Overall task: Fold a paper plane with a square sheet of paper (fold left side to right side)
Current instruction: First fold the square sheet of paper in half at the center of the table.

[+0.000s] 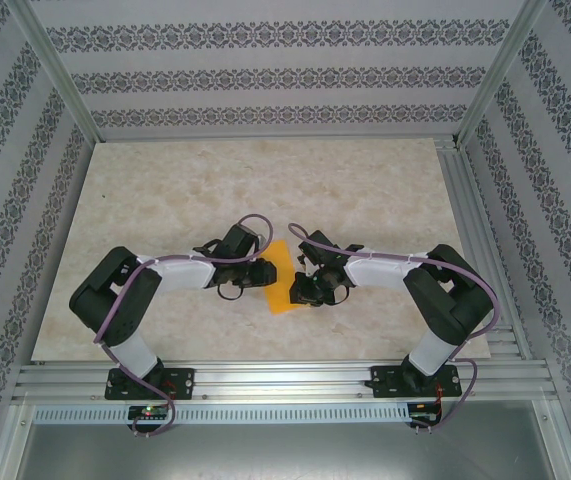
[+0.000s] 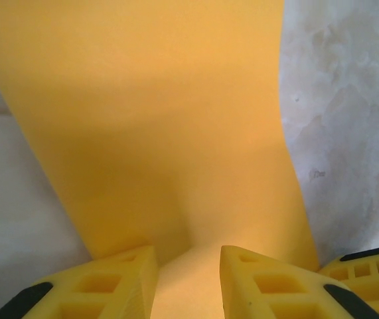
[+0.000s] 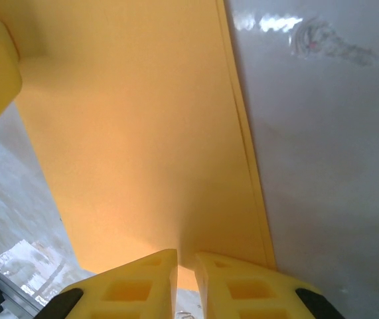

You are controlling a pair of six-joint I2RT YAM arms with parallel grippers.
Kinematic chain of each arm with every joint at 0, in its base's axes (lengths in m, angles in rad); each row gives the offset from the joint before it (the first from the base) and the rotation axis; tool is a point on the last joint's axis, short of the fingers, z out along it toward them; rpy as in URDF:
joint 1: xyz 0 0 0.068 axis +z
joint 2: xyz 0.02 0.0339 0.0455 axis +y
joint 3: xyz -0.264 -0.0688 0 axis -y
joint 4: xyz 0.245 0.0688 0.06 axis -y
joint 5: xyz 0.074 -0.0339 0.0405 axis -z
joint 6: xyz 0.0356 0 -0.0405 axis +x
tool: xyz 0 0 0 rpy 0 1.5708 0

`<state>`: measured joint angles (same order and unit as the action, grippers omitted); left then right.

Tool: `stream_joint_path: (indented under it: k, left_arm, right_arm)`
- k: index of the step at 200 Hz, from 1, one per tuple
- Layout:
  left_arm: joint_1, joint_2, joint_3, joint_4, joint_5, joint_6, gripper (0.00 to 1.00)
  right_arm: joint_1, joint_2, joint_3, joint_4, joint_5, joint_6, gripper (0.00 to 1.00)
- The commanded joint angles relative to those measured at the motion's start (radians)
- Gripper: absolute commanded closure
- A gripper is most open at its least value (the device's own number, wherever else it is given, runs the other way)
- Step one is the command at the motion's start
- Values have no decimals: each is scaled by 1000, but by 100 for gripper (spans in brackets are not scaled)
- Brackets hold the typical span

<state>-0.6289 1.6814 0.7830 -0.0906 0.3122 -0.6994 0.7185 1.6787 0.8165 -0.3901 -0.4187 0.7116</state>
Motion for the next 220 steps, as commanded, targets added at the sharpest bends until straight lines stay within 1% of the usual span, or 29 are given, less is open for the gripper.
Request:
stream_joint_path:
  k: [1, 53, 73, 113, 129, 147, 182, 220]
  left_arm:
    - [65, 27, 16, 19, -104, 41, 65]
    - [153, 62, 78, 28, -102, 75, 63]
    - [178, 57, 82, 45, -74, 87, 63]
    - [175, -66, 25, 38, -53, 102, 63]
    - [169, -113, -6, 56, -6, 94, 63]
    - [141, -135, -31, 92, 52, 76, 64]
    - [83, -105, -44, 173, 114, 28, 67]
    - [74, -3, -9, 194, 118, 31, 68]
  right_arm:
    - [1, 46, -31, -110, 129, -9, 82]
    - [3, 43, -32, -113, 130, -10, 82]
    - [2, 40, -32, -114, 132, -11, 82]
    - [3, 36, -30, -115, 136, -8, 82]
    - [3, 38, -30, -112, 136, -8, 82]
    - [2, 39, -29, -112, 133, -8, 82]
    - [4, 41, -30, -113, 135, -7, 82]
    - [5, 47, -27, -115, 130, -9, 82]
